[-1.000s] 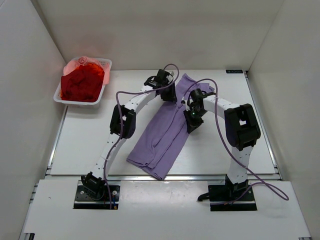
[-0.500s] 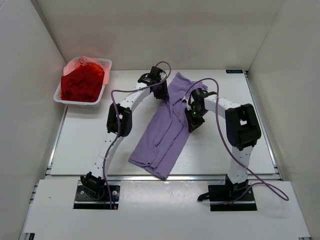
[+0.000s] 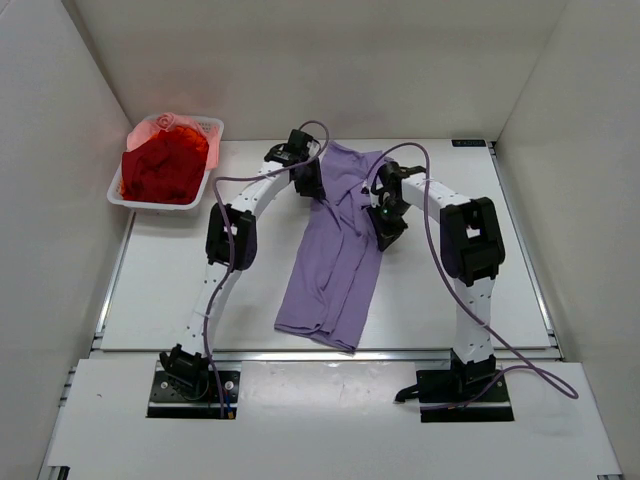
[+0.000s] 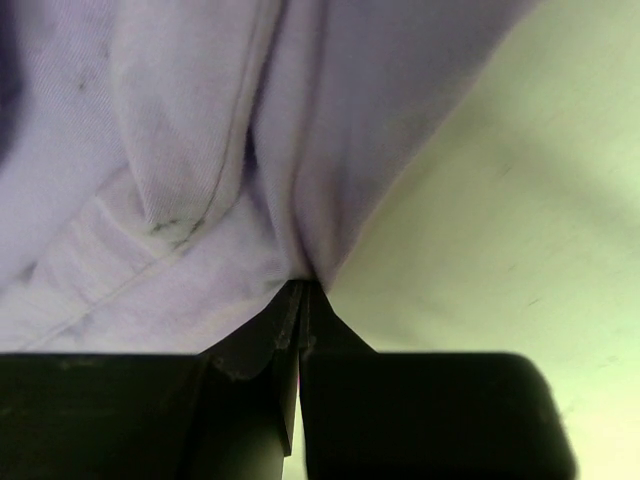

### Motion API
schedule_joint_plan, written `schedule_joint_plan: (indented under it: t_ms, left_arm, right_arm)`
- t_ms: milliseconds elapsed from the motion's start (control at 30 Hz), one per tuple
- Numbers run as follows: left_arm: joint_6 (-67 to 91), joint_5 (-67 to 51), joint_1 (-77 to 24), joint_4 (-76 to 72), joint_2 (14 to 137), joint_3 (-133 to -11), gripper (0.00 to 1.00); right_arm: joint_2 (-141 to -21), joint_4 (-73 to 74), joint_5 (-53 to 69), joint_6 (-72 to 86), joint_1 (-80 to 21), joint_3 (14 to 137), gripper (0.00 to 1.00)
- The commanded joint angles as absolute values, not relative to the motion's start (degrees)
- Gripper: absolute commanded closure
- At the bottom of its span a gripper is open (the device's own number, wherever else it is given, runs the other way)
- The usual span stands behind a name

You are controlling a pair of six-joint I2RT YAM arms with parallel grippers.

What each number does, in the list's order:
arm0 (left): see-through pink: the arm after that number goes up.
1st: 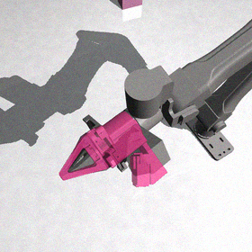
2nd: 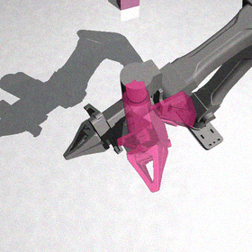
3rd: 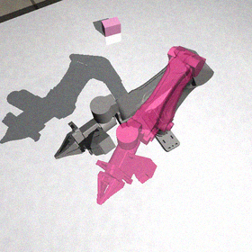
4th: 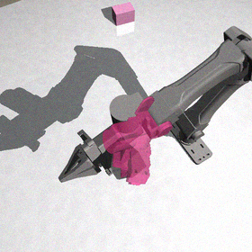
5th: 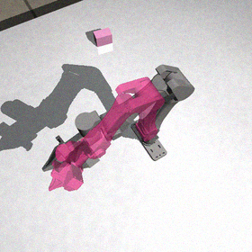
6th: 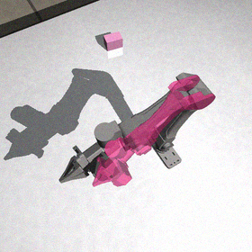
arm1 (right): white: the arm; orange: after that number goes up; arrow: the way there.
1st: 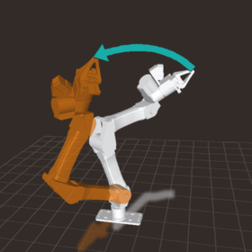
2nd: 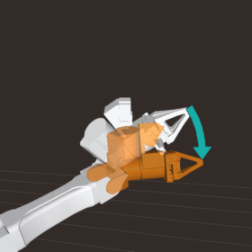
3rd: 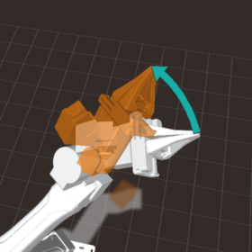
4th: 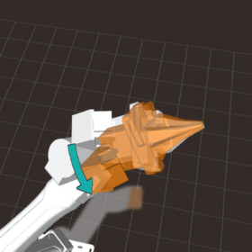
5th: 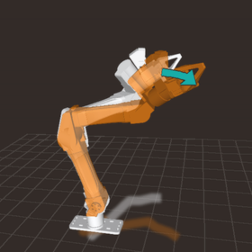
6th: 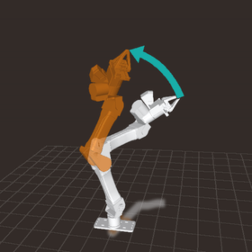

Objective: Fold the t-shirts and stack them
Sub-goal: Rotate the tshirt 90 degrees

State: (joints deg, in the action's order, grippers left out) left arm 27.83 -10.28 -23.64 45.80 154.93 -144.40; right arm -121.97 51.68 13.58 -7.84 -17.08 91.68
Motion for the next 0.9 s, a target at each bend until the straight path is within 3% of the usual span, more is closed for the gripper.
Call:
schedule_joint_plan:
  t_ms: [0, 267, 367, 500, 600, 733, 867]
  left_arm:
    - [24.7, -1.2, -19.8, 54.1, 154.0, -138.9, 0.65]
    - [26.3, -2.5, -17.4, 47.0, 146.7, -126.6, 0.64]
    - [27.5, -3.5, -17.2, 47.8, 148.7, -130.2, 0.62]
    - [28.9, -5.6, -16.4, 51.7, 155.5, -144.7, 0.60]
    - [30.5, -8.3, -15.3, 51.8, 159.4, -152.0, 0.58]
    - [30.7, -9.9, -15.2, 45.7, 157.6, -145.0, 0.57]
    - [29.7, -10.8, -15.3, 44.5, 158.6, -147.3, 0.52]
  right_arm:
    - [-127.7, 50.9, 6.9, -11.6, -16.3, 95.0, 1.00]
    - [-133.1, 53.6, 8.3, -11.6, -14.1, 105.5, 1.00]
    - [-135.0, 54.4, 8.7, -11.1, -14.5, 110.4, 0.99]
    - [-138.4, 56.4, 10.4, -10.6, -14.9, 115.0, 1.00]
    - [-137.6, 56.4, 11.7, -11.0, -16.3, 113.3, 1.00]
    - [-132.0, 52.8, 13.7, -11.0, -18.6, 105.2, 1.00]
    - [-127.1, 49.7, 12.7, -11.2, -19.6, 99.8, 0.99]
